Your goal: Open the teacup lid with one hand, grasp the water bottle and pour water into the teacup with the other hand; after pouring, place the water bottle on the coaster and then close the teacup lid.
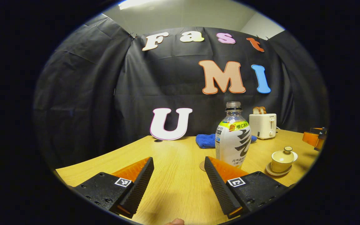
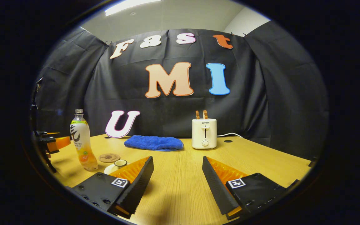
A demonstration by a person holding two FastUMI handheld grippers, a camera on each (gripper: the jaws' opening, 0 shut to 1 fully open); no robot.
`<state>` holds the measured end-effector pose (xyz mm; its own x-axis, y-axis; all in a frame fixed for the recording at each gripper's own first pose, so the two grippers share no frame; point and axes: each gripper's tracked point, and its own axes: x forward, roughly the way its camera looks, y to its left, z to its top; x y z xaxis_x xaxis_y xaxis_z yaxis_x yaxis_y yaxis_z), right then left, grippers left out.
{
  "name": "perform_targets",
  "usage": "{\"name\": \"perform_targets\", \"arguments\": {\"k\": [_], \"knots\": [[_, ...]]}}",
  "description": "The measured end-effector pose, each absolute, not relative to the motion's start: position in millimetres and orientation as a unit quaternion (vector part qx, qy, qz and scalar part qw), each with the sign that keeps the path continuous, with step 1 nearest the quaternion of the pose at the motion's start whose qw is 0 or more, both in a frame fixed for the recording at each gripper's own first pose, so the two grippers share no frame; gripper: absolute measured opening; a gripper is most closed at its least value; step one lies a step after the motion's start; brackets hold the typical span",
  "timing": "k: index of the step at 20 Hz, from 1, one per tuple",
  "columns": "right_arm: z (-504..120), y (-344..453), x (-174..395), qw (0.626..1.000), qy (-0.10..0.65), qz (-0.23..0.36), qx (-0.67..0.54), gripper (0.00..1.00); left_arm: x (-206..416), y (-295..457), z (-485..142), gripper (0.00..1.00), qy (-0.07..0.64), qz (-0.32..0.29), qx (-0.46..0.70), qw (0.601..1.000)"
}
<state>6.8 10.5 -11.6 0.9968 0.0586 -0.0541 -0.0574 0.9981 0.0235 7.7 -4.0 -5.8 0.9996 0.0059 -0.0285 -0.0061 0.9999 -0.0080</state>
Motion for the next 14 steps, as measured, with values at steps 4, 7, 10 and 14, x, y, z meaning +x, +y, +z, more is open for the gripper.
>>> {"name": "perform_targets", "arguments": {"k": [4,7,10,14], "knots": [[-11.5,10.4,7.0,0.999,0.027,0.029,0.011,0.99,9.1,-4.5,-7.5,0.95,0.015,0.002,-0.003,1.0],[-11.4,10.5,6.8,0.999,0.027,0.029,0.011,0.99,9.3,-9.2,-7.8,0.95,0.016,-0.003,0.0,1.0],[-11.4,10.8,6.7,0.999,0.028,0.028,0.011,0.99,10.9,-9.8,-6.7,0.95,0.015,-0.006,0.0,1.0],[-11.4,11.0,6.1,0.999,0.028,0.03,0.011,0.99,10.8,-8.2,-7.5,0.95,0.015,-0.001,0.0,1.0]]}}
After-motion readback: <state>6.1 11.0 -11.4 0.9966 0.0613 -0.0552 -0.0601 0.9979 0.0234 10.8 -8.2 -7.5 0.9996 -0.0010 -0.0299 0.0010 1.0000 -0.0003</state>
